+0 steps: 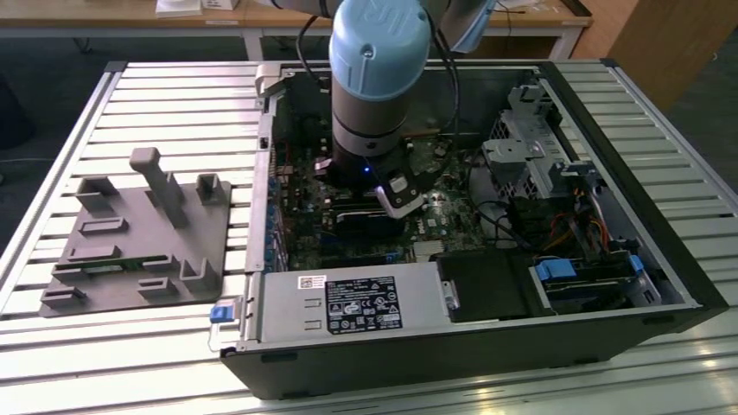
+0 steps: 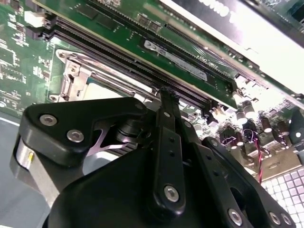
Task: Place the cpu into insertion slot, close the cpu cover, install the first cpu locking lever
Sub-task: 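Install the first cpu locking lever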
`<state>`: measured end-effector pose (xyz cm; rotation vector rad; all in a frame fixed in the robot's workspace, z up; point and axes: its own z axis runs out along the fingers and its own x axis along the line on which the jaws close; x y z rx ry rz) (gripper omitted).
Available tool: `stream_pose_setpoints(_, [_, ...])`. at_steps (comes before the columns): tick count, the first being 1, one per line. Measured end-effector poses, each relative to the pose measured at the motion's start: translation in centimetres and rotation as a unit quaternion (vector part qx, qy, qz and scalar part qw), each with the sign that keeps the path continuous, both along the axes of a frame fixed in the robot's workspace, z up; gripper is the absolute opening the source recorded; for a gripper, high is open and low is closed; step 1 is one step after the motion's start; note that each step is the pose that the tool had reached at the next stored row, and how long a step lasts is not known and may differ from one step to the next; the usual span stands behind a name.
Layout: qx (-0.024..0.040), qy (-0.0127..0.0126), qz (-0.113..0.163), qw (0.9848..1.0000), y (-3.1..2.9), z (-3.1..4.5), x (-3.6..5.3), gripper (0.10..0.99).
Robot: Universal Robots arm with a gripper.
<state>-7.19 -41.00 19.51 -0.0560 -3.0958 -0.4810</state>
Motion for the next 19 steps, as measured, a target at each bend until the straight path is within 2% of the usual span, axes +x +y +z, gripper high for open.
stream_pose_setpoints(13, [0.0128,0.0000,0.000,0.9999,0.07,-0.50,-0.14,0.106])
stream_pose_setpoints(19, [0.0167,0.0000,0.000,0.9999,0.29,-0.72,-0.28,0.106])
